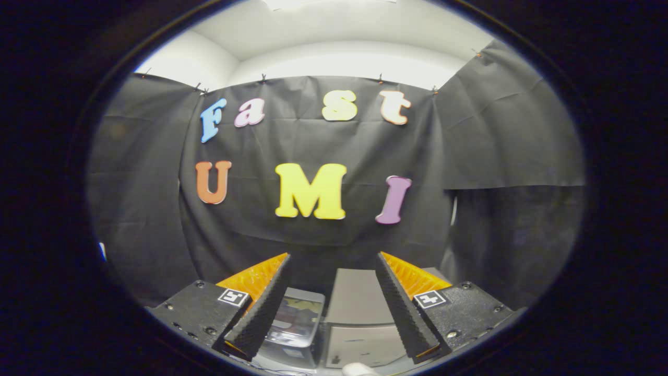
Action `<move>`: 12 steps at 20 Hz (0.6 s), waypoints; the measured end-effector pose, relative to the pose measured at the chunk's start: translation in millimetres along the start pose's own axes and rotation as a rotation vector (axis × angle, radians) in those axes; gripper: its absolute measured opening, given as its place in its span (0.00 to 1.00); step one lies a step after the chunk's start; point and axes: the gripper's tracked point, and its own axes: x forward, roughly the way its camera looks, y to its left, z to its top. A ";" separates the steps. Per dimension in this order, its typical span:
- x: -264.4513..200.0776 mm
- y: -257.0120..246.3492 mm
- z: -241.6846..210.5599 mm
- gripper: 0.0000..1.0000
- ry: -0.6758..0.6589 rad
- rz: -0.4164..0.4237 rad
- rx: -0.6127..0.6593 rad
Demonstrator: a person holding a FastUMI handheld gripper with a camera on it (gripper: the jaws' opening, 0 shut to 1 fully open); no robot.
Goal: Put the clothes into the washing machine and then close the washing machine lid.
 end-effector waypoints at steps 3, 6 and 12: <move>-28.4 -49.1 -35.7 1.00 0.044 -0.020 0.046; -54.8 -94.0 -75.9 1.00 0.066 -0.036 0.064; -105.1 -156.0 -169.4 1.00 0.100 -0.077 -0.001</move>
